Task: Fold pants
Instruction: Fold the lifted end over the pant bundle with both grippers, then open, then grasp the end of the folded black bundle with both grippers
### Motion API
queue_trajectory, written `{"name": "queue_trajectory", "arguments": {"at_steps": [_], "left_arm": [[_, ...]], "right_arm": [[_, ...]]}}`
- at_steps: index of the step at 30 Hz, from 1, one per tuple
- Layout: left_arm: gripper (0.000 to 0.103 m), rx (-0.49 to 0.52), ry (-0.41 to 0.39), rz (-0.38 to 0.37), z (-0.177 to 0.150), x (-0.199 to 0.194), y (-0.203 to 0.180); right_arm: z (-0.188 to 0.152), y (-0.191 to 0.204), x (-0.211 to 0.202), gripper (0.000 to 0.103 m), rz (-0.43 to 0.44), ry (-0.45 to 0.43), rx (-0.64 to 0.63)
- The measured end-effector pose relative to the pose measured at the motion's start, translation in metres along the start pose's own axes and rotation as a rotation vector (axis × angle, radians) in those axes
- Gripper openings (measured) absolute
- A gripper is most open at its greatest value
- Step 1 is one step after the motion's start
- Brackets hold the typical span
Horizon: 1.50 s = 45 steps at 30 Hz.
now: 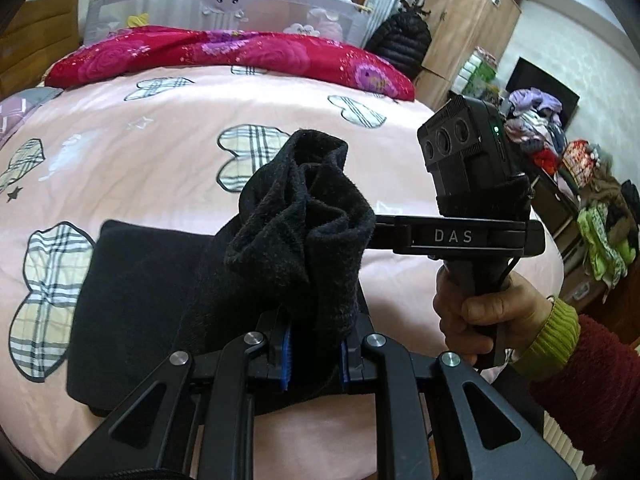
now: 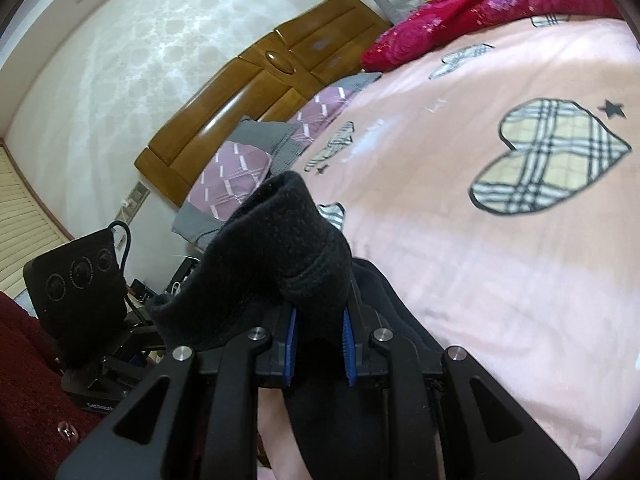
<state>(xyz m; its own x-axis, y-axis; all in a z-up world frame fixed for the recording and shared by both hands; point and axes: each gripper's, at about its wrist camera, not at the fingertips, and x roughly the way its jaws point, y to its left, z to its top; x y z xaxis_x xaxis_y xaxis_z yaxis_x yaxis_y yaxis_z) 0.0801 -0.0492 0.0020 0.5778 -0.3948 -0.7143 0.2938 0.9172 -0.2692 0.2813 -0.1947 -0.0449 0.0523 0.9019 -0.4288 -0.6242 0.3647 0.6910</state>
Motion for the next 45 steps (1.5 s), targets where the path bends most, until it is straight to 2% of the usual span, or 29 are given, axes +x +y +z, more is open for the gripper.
{"name": "queue_trajectory", "arguments": {"at_steps": [3, 6, 11, 13, 14, 15, 17, 20, 22, 25, 28, 34, 39, 45], "left_arm": [[0.020, 0.029, 0.026, -0.011, -0.008, 0.012, -0.005], [0.021, 0.048, 0.052, -0.012, -0.013, 0.024, -0.008], [0.034, 0.067, 0.073, -0.038, -0.015, 0.032, -0.013], [0.045, 0.078, 0.080, -0.064, -0.017, 0.031, -0.016], [0.046, 0.075, 0.086, -0.081, -0.017, 0.030, -0.017], [0.046, 0.074, 0.090, -0.094, -0.018, 0.028, -0.018], [0.051, 0.075, 0.096, -0.114, -0.018, 0.024, -0.020], [0.054, 0.066, 0.091, -0.135, -0.016, 0.015, -0.020], [0.056, 0.054, 0.086, -0.152, -0.015, 0.008, -0.018], [0.059, 0.043, 0.065, -0.162, -0.013, -0.005, -0.014], [0.060, 0.037, 0.045, -0.153, -0.013, -0.015, -0.008], [0.063, -0.035, 0.028, -0.131, -0.008, -0.027, 0.021], [0.067, -0.103, -0.001, -0.101, -0.004, -0.040, 0.053], [0.067, -0.175, 0.003, -0.059, -0.003, -0.044, 0.089]], "right_arm": [[-0.009, -0.006, -0.003, 0.021, -0.015, 0.000, 0.012], [-0.016, -0.013, -0.007, 0.027, -0.061, 0.010, 0.040], [-0.028, -0.020, -0.023, 0.028, -0.181, 0.009, 0.071], [-0.031, -0.019, -0.031, 0.028, -0.217, -0.006, 0.085], [-0.033, -0.017, -0.037, 0.030, -0.235, -0.017, 0.094], [-0.035, -0.017, -0.041, 0.034, -0.245, -0.022, 0.105], [-0.041, -0.017, -0.052, 0.058, -0.286, -0.038, 0.144], [-0.049, -0.014, -0.068, 0.065, -0.329, -0.087, 0.174], [-0.052, -0.011, -0.077, 0.074, -0.359, -0.111, 0.193], [-0.054, -0.002, -0.088, 0.080, -0.376, -0.156, 0.215], [-0.055, 0.010, -0.090, 0.083, -0.396, -0.177, 0.216], [-0.057, 0.030, -0.077, 0.087, -0.432, -0.161, 0.224], [-0.061, 0.034, -0.065, 0.087, -0.447, -0.140, 0.270], [-0.065, 0.033, -0.058, 0.087, -0.455, -0.120, 0.313]]}}
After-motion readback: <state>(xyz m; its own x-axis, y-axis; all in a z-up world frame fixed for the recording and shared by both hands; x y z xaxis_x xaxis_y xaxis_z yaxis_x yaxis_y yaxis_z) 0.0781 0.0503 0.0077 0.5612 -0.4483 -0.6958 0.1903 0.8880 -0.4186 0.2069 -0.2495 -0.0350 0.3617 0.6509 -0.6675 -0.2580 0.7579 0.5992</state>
